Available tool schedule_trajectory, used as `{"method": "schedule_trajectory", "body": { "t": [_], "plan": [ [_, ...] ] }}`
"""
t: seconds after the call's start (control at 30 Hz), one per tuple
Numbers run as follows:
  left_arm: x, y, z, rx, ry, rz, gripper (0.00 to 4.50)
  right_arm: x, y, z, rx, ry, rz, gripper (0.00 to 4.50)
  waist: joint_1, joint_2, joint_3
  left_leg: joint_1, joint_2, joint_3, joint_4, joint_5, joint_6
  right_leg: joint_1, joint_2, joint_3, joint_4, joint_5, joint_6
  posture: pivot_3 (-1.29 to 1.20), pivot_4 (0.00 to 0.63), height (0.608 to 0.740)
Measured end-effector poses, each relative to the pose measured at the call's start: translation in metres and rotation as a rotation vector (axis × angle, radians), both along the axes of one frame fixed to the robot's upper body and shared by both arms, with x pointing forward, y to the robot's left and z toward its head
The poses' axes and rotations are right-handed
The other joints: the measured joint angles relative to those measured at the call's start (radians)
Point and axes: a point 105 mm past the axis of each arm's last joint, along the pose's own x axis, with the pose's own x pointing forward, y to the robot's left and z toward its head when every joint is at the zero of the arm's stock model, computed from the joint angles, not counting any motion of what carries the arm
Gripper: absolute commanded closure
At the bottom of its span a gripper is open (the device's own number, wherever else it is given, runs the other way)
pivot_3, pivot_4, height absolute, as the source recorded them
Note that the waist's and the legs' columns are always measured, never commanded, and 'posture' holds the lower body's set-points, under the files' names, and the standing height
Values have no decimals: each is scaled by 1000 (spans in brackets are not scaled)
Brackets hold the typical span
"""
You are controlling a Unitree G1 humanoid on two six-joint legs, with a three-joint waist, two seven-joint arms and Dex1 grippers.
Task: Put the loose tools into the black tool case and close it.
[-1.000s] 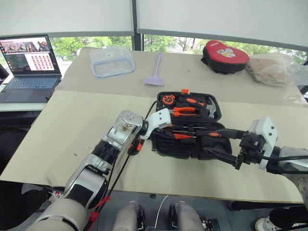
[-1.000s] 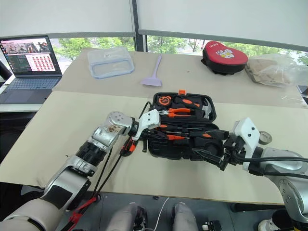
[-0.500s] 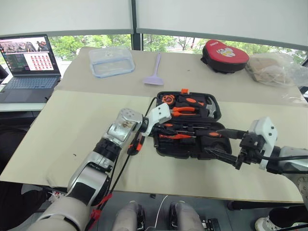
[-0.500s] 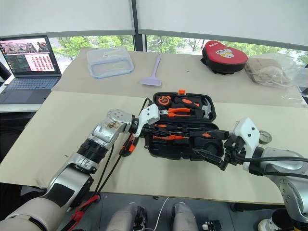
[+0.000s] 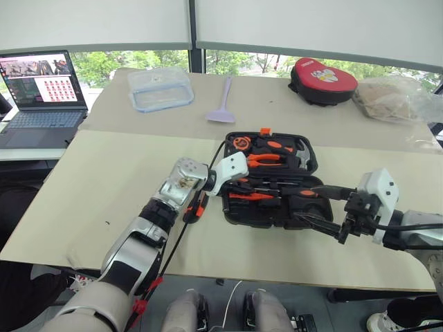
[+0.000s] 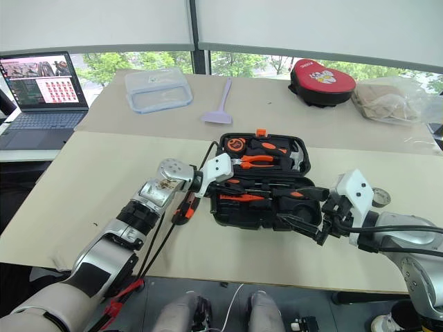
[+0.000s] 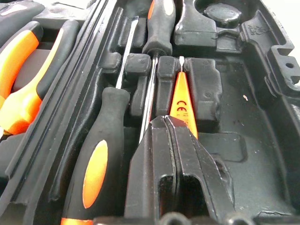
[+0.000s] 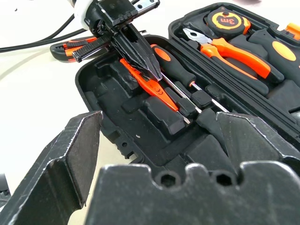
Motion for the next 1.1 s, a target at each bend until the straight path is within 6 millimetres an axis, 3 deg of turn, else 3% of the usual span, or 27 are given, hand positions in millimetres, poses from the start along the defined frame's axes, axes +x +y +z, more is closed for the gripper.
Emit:
{"method": "schedule_trajectory", "body": {
  "t": [0.03,0.13,0.2,0.23,0.27,0.47,0.5,0.6,0.7,0.9,1.1],
  "plan": [
    [-1,6,4,-12,4,14,4446,0,0,0,2,1,1,0,-2,0,0,-1,0,0,0,0,0,-1,0,0,0,0,0,0,150,731],
    [-1,28,33,-69,-12,72,3755,2,1,2,4,-6,11,0,-5,0,0,-1,1,0,0,0,0,-2,0,0,1,0,0,0,150,731],
    [-3,46,55,-103,-33,119,3032,3,2,5,-1,-10,27,0,-5,0,0,-1,1,0,0,0,0,-1,0,0,1,0,0,0,150,731],
    [-10,64,64,-115,-25,157,2464,5,5,10,-6,-23,51,0,-9,1,0,0,1,1,0,0,0,-1,0,1,1,0,0,0,150,731],
    [-15,75,67,-115,-15,179,2307,5,5,13,-10,-31,59,0,-12,1,0,0,1,0,-1,0,0,-1,0,2,1,0,0,0,150,731],
    [-57,177,48,8,140,501,40,3,12,32,-18,-41,186,0,-20,1,0,3,1,0,-3,0,-2,0,0,1,0,-1,0,0,150,731],
    [-65,195,44,34,165,574,40,1,14,34,-15,-36,216,0,-20,1,0,3,1,0,-3,0,-2,0,0,1,0,-1,0,0,150,731],
    [-80,221,39,95,200,703,40,-4,20,40,-9,-33,285,0,-4,1,0,3,1,0,-3,0,-2,1,-2,-1,-1,-1,0,0,150,731],
    [-87,205,46,108,208,721,40,-6,26,46,-18,-45,331,0,19,1,0,3,0,-3,-3,-5,-9,1,-5,-2,-4,0,0,0,150,731],
    [-65,158,55,87,292,733,40,-6,32,42,-26,-23,349,0,25,0,0,5,-1,-2,-3,0,-2,6,0,-2,-2,0,0,0,150,731],
    [-47,126,24,206,388,753,40,-10,36,37,-36,-27,335,0,14,0,0,5,-1,-1,-3,1,-3,6,1,-1,-2,0,0,0,150,731]
  ]
}}
